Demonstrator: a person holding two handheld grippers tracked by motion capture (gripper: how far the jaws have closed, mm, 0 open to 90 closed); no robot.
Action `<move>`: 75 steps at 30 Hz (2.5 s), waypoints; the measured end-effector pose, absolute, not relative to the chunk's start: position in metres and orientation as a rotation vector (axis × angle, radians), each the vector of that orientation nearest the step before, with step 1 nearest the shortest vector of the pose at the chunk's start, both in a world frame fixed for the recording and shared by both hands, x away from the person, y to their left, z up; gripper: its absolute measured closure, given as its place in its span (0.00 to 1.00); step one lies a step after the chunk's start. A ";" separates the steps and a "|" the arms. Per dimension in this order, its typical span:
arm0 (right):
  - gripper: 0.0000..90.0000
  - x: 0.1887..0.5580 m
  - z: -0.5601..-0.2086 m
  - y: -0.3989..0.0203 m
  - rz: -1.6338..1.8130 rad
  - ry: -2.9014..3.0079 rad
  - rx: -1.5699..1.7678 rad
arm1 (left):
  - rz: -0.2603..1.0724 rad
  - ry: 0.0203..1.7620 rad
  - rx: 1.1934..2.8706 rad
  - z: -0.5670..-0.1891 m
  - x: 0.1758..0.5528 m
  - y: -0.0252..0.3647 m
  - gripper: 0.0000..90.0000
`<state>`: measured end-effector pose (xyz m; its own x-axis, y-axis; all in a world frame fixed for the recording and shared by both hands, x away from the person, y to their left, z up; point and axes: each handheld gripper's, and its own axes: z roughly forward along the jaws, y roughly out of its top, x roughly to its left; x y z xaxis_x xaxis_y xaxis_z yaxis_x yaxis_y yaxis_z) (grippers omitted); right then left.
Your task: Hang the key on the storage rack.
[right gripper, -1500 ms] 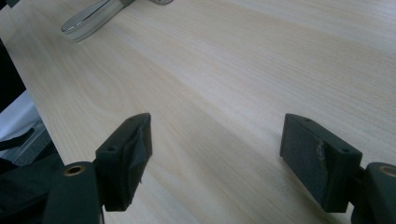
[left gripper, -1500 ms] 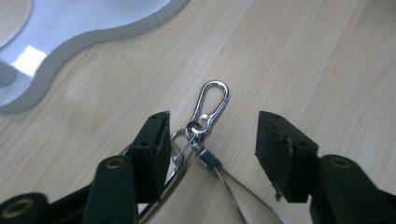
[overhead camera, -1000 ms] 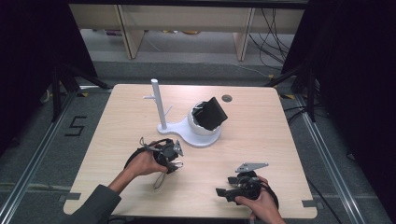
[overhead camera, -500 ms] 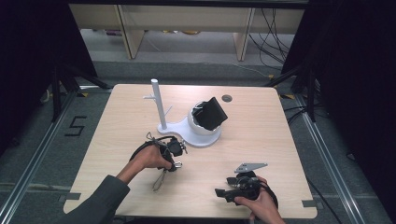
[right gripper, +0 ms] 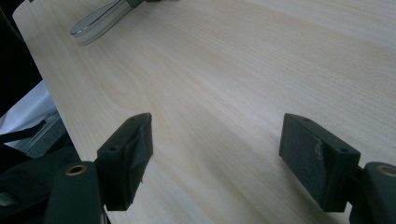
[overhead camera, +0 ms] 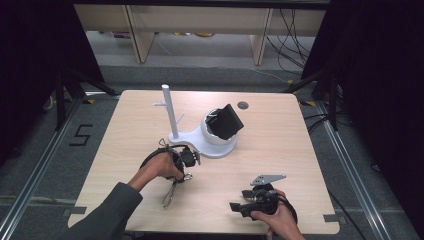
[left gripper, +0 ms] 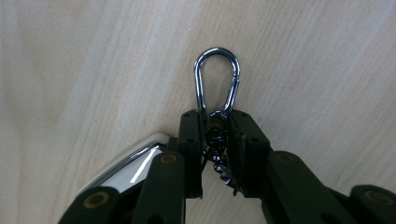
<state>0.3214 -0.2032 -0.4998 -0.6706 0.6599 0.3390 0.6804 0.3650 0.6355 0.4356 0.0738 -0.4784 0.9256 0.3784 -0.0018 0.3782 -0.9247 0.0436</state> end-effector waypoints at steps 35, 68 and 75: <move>0.31 0.323 -0.502 -0.204 -1.225 -2.544 -1.282 | 0.227 0.728 2.801 -0.352 0.443 0.150 0.84; 0.31 0.325 -0.502 -0.204 -1.217 -2.541 -1.258 | 0.380 1.009 2.621 -0.280 0.490 0.192 0.84; 0.31 0.324 -0.502 -0.204 -1.209 -2.548 -1.267 | 0.387 1.058 2.597 -0.283 0.501 0.191 0.84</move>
